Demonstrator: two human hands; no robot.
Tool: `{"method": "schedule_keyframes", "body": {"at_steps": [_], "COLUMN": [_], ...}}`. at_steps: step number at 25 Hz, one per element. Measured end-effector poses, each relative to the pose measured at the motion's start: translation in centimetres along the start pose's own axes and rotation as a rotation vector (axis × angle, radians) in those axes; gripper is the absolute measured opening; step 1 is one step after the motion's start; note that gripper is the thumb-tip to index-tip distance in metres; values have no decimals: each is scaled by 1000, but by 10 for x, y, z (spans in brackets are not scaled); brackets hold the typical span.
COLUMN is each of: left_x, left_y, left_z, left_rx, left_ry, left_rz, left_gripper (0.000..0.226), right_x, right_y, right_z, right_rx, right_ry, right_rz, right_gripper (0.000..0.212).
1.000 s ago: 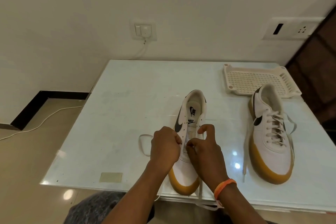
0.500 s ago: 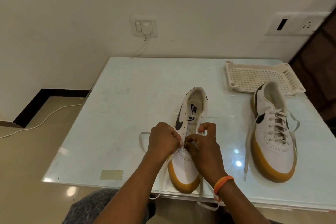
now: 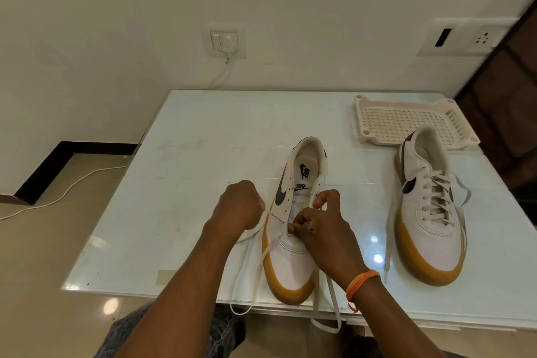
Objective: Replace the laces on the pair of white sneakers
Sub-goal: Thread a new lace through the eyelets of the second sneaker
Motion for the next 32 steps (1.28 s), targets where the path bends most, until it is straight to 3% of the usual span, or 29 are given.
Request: {"method": "schedule_keyframes", "body": {"at_steps": [6,10,13,16,20,26,29,32], "left_x": [56,71,52,21,-12,-13,-5,17], "left_y": [-7,1,-5,9,29,25,28,14], "left_z": [-36,-35,-24,-8,18,23,27,16], "left_rx": [174,156,134,232,185,259,245,200], "left_ry": [74,196,340,286,317,429,448,548], "left_rz": [287,479,303,-1,-214,-198,-206,-53], "left_gripper": [24,24,14,37,42,26,8,6], "right_x": [12,14,12,10,9,8,10,12], "right_y": [-3,-3,-4,-4,-4,-4,-3,-2], "right_z": [2,4,4,4,5,5,4,3], "right_rx": [16,24,21,20,30,22,25,42], "right_ry": [-18,-33,-44,-65,-63,-36,-21,17], "right_rz": [-112,-141,-137,-118,-88,-89,-111,-130], "right_gripper": [16,16,16,15,14,17,21,21]}}
Point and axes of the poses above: each hand's wrist, its own y-axis away from the middle knuckle, its own x-axis out of the back of the hand, z = x × y, the point moved 3 cm from there along -y, towards the middle knuckle, and after that the axes turned 2 degrees about -z, right-handed, at the moved point
